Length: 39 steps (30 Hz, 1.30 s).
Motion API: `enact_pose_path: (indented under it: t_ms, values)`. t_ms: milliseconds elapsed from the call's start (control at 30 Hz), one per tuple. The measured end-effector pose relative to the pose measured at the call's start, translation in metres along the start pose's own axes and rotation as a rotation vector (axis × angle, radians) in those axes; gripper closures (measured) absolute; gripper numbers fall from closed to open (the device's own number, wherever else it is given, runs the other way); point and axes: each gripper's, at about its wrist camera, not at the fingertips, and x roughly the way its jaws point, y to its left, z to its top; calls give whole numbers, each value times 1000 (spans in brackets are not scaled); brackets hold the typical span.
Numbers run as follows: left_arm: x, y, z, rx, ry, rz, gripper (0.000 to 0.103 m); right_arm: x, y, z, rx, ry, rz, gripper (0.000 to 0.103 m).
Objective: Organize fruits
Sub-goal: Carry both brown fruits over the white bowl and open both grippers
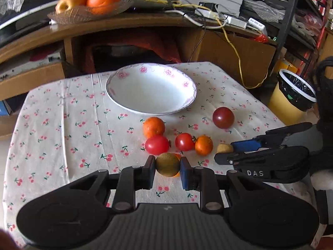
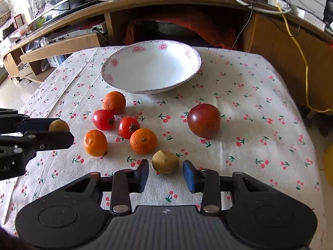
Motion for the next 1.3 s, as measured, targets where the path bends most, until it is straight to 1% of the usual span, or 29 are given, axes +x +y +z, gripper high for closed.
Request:
enact_pose_path:
  t_ms: [133, 233, 367, 500, 667, 767, 1033, 1167, 1300]
  values:
    - [9, 2, -2, -8, 30, 6, 70, 2, 2, 2, -24, 7, 3, 78]
    - [10, 2, -3, 3, 34, 14, 70, 3, 3, 2, -39, 24, 1, 79]
    - [11, 0, 1, 10, 31, 16, 70, 0, 1, 2, -17, 40, 17, 80]
    - [12, -4, 11, 16, 14, 15, 70, -10, 3, 7, 1, -3, 60, 80]
    - [13, -10, 28, 23, -22, 13, 70, -18, 5, 23, 19, -51, 100, 80]
    - [16, -11, 40, 28, -47, 29, 70, -16, 5, 35, 25, -76, 103, 80]
    - [32, 7, 68, -20, -98, 56, 70, -1, -2, 64, 70, -131, 92, 80]
    - [43, 16, 75, -47, -98, 60, 70, 8, -4, 76, 74, -155, 103, 80]
    - [57, 24, 73, -65, -69, 68, 70, 22, -7, 81, 71, -155, 114, 80]
